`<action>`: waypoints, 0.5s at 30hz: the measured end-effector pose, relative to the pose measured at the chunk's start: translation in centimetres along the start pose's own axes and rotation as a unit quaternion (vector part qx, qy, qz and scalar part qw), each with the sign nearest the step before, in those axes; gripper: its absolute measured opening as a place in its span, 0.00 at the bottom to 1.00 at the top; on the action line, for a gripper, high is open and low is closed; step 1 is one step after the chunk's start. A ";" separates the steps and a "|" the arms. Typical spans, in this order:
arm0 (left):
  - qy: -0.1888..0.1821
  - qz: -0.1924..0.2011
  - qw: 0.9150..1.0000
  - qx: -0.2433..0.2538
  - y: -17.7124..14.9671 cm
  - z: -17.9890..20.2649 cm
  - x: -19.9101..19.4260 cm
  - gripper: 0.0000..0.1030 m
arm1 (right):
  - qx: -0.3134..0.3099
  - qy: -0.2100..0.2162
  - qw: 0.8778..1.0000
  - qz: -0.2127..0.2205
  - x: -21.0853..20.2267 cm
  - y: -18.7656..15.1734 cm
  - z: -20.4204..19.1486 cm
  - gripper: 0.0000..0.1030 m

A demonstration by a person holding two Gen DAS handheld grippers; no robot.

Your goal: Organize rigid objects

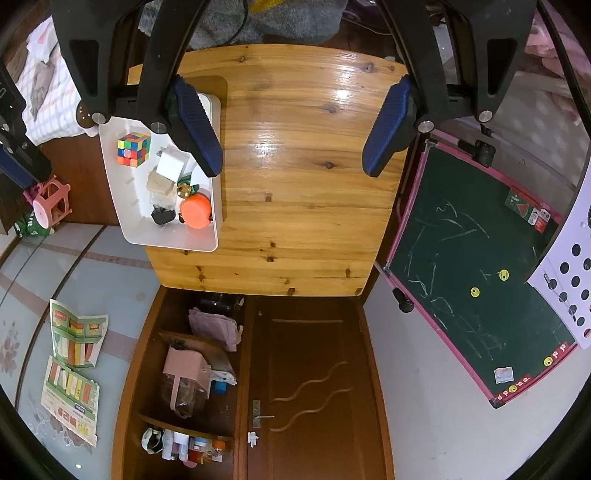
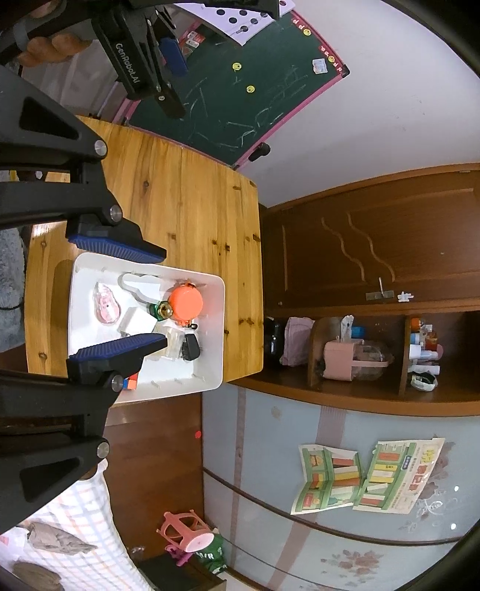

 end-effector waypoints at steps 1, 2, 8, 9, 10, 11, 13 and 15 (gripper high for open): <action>0.000 0.000 1.000 0.000 0.0 0.0 0.0 0.79 | 0.000 0.000 1.000 0.000 0.1 0.0 0.0 0.39; 0.000 -0.001 1.000 0.000 0.0 0.0 0.0 0.79 | -0.001 0.000 1.000 -0.001 0.1 0.0 0.0 0.39; -0.004 -0.004 1.000 0.000 -0.1 0.0 0.1 0.79 | -0.003 0.001 1.000 -0.006 0.2 -0.1 0.1 0.39; -0.004 -0.005 1.000 0.000 -0.1 0.1 0.1 0.79 | -0.003 0.001 1.000 -0.007 0.2 -0.2 0.2 0.39; -0.004 -0.005 1.000 0.001 -0.1 0.1 0.1 0.79 | -0.003 0.001 1.000 -0.008 0.3 -0.1 0.2 0.39; -0.004 -0.005 1.000 0.002 -0.2 0.1 0.1 0.79 | -0.002 0.001 1.000 -0.009 0.3 -0.2 0.3 0.39; -0.004 -0.006 1.000 0.004 -0.2 0.1 0.1 0.79 | -0.002 0.002 1.000 -0.009 0.3 -0.2 0.2 0.39; -0.004 -0.007 1.000 0.005 -0.4 0.2 0.2 0.79 | -0.005 0.001 1.000 -0.013 0.5 -0.3 0.2 0.39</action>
Point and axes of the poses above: each gripper's, at about its wrist camera, not at the fingertips, and x roughly the way its jaws point, z to its right, y to its top, the point moved 2 cm from there along x, roughly the way its jaws point, and after that the axes turned 6 degrees about -y, right-handed, at the moved point
